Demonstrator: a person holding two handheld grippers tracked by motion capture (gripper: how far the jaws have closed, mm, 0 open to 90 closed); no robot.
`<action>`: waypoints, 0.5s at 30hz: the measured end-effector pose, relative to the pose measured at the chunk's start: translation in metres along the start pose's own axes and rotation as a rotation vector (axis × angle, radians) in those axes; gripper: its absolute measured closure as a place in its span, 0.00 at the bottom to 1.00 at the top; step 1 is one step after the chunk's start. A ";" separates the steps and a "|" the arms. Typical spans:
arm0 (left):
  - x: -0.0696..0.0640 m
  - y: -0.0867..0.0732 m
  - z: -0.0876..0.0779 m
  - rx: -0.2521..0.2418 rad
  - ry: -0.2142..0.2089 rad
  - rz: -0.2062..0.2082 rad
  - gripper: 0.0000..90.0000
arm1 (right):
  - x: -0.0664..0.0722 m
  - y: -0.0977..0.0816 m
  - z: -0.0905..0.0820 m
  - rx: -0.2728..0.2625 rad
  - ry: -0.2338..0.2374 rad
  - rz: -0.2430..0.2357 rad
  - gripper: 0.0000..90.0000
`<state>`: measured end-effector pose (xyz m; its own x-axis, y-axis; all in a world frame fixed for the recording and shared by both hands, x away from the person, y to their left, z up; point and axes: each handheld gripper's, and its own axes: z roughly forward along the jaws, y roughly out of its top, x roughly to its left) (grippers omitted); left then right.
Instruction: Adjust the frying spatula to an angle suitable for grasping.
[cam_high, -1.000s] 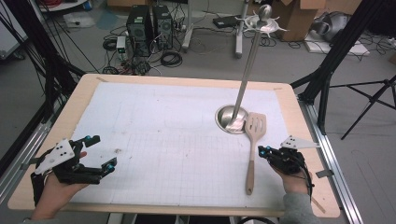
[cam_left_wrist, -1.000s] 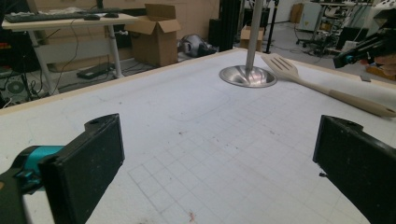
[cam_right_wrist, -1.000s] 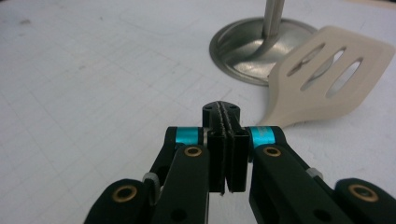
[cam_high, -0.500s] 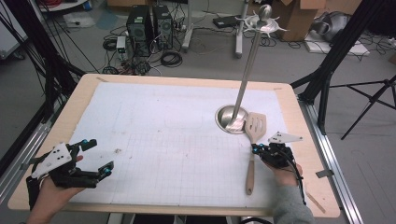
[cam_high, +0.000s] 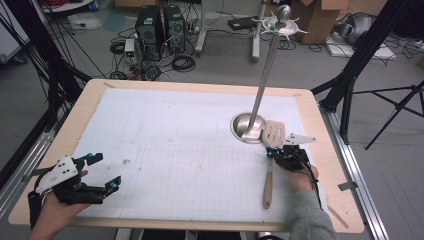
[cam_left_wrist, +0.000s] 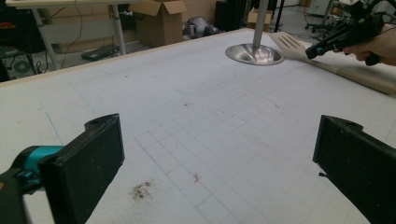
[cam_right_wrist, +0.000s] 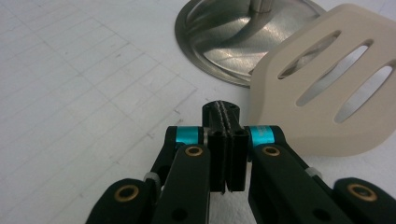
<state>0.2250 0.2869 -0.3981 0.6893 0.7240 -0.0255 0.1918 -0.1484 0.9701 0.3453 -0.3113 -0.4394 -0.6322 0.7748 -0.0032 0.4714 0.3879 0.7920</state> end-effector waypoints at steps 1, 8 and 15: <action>0.000 -0.001 0.000 0.003 0.000 0.002 0.03 | 0.000 0.000 0.000 0.000 0.000 0.000 1.00; 0.001 -0.006 0.001 0.032 0.008 -0.004 0.03 | 0.003 0.000 0.010 0.057 -0.020 -0.032 1.00; 0.003 -0.006 -0.002 0.027 0.013 -0.016 0.03 | 0.012 -0.001 0.009 0.072 -0.089 -0.083 1.00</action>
<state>0.2246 0.2911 -0.4040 0.6771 0.7349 -0.0373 0.2212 -0.1549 0.9628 0.3427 -0.2979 -0.4454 -0.6156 0.7784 -0.1231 0.4651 0.4849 0.7407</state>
